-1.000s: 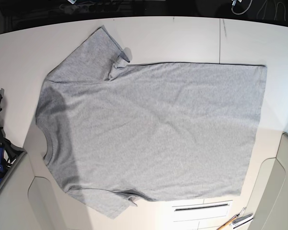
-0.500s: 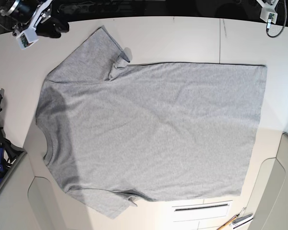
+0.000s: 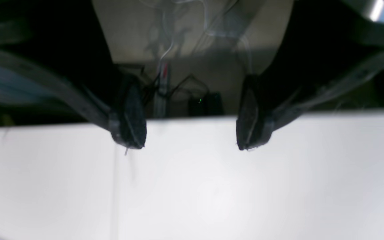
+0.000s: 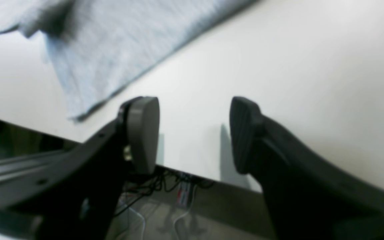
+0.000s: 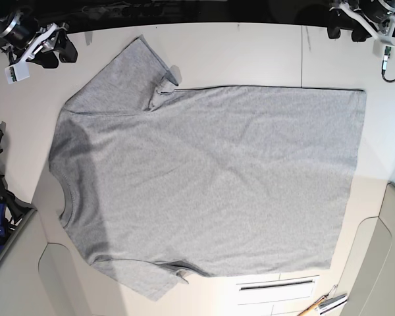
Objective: Fold the T-shirt properly
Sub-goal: 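Move both grippers down toward the shirt's shoulder-side edge corners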
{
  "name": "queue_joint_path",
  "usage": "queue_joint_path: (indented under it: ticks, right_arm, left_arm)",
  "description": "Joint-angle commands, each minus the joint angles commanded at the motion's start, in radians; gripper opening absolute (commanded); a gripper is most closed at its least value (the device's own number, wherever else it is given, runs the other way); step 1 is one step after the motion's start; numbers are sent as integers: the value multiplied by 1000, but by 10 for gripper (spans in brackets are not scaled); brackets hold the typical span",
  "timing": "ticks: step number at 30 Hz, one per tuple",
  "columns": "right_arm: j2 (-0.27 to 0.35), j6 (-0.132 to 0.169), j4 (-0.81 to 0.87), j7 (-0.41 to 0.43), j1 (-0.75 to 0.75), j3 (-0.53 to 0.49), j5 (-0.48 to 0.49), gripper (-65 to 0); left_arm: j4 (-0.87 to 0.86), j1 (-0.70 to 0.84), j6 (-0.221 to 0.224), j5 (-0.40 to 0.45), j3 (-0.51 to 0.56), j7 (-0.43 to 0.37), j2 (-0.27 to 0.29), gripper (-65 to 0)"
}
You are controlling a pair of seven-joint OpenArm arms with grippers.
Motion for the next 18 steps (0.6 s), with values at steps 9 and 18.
queue_joint_path:
  ticks: [9, 18]
  right_arm:
    - [-103, 0, -45, -13, 22, -2, 11, -316]
    - [-108, 0, -45, -11, 24, -19, 12, -316]
  left_arm:
    - [-84, -148, 4, -15, 0, -7, -67, -198]
    - [-357, -320, 22, -60, 0, -13, -129, -197]
